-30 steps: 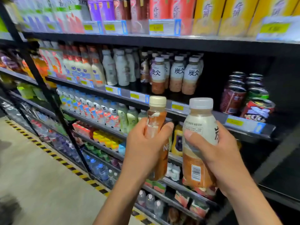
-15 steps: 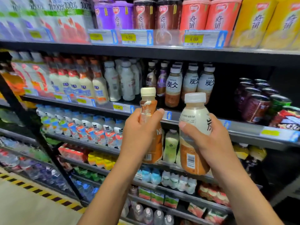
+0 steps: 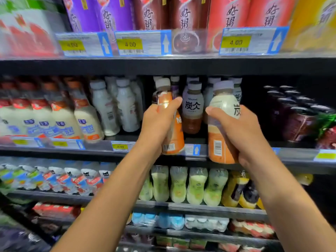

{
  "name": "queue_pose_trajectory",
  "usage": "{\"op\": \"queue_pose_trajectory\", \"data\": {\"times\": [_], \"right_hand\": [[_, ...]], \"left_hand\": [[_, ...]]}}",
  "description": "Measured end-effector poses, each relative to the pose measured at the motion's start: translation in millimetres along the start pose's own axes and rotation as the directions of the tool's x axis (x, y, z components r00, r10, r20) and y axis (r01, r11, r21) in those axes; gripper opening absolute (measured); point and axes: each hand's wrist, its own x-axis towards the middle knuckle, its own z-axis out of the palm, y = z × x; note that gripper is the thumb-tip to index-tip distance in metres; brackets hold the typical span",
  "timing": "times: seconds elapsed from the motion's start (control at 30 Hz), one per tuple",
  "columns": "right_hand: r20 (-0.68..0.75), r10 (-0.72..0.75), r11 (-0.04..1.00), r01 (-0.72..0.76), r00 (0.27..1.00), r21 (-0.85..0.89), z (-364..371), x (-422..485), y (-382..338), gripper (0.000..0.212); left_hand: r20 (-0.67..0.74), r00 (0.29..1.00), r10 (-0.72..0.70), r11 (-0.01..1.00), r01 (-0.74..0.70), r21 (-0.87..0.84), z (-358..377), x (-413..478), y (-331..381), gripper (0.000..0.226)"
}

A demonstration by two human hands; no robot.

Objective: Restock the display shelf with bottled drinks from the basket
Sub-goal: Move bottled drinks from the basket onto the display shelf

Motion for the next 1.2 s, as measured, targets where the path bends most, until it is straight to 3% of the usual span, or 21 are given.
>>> {"op": "queue_pose_trajectory", "data": {"times": [0.1, 0.2, 0.3, 0.33, 0.4, 0.43, 0.5, 0.53, 0.63, 0.8, 0.87, 0.97, 1.03, 1.1, 1.2], "right_hand": [[0.014, 0.081, 0.997, -0.081, 0.997, 0.020, 5, 17, -5, 0.046], [-0.025, 0.127, 0.991, -0.126, 0.992, 0.051, 5, 37, -5, 0.028], [-0.093, 0.131, 0.983, -0.117, 0.987, 0.143, 13, 56, -1, 0.011], [-0.107, 0.125, 0.981, -0.106, 0.986, 0.164, 18, 62, 2, 0.021], [-0.129, 0.059, 0.980, -0.033, 0.990, 0.196, 28, 74, 7, 0.046], [-0.145, 0.026, 0.985, 0.000, 0.989, 0.174, 32, 79, 11, 0.053], [-0.173, -0.016, 0.991, 0.039, 0.985, 0.126, 36, 89, 19, 0.056], [-0.180, -0.020, 0.991, 0.044, 0.983, 0.129, 37, 91, 23, 0.053], [-0.173, 0.004, 0.990, 0.021, 0.985, 0.143, 39, 96, 36, 0.048], [-0.172, 0.005, 0.994, 0.014, 0.985, 0.112, 40, 99, 42, 0.062], [-0.150, 0.016, 0.997, -0.005, 0.989, 0.071, 37, 102, 43, 0.057], [-0.110, 0.010, 1.000, -0.012, 0.994, -0.018, 30, 108, 45, 0.054], [-0.099, -0.005, 0.998, -0.002, 0.995, -0.066, 27, 109, 44, 0.070], [-0.095, -0.012, 0.997, 0.004, 0.995, -0.083, 26, 112, 45, 0.087], [-0.082, -0.015, 0.996, 0.008, 0.997, -0.093, 25, 114, 46, 0.083]], "left_hand": [[-0.003, 0.997, -0.082, 0.996, 0.082, 0.019, -4, 26, -3, 0.052], [0.021, 0.990, -0.137, 0.990, 0.137, 0.020, -4, 51, -1, 0.031], [0.145, 0.979, -0.143, 0.988, 0.133, 0.076, 10, 66, 18, 0.012], [0.149, 0.979, -0.141, 0.988, 0.130, 0.086, 14, 72, 17, 0.010], [0.071, 0.990, -0.120, 0.985, 0.109, 0.135, 18, 79, 12, 0.068], [0.044, 0.994, -0.100, 0.989, 0.094, 0.118, 17, 85, 4, 0.073], [0.033, 0.997, -0.074, 0.989, 0.069, 0.130, 20, 89, -7, 0.031], [0.037, 0.997, -0.061, 0.986, 0.054, 0.157, 21, 91, -11, 0.022], [0.047, 0.999, -0.019, 0.978, 0.009, 0.208, 27, 98, -17, 0.027], [0.080, 0.992, 0.098, 0.963, -0.115, 0.244, 26, 111, -31, 0.028], [0.089, 0.989, 0.120, 0.964, -0.138, 0.228, 21, 114, -35, 0.029], [0.082, 0.986, 0.146, 0.923, -0.165, 0.347, 13, 120, -45, 0.055], [0.062, 0.985, 0.158, 0.890, -0.170, 0.424, 10, 120, -49, 0.062], [0.071, 0.985, 0.156, 0.884, -0.172, 0.434, 12, 120, -50, 0.054], [0.099, 0.983, 0.155, 0.888, -0.183, 0.423, 16, 122, -50, 0.043]]}}
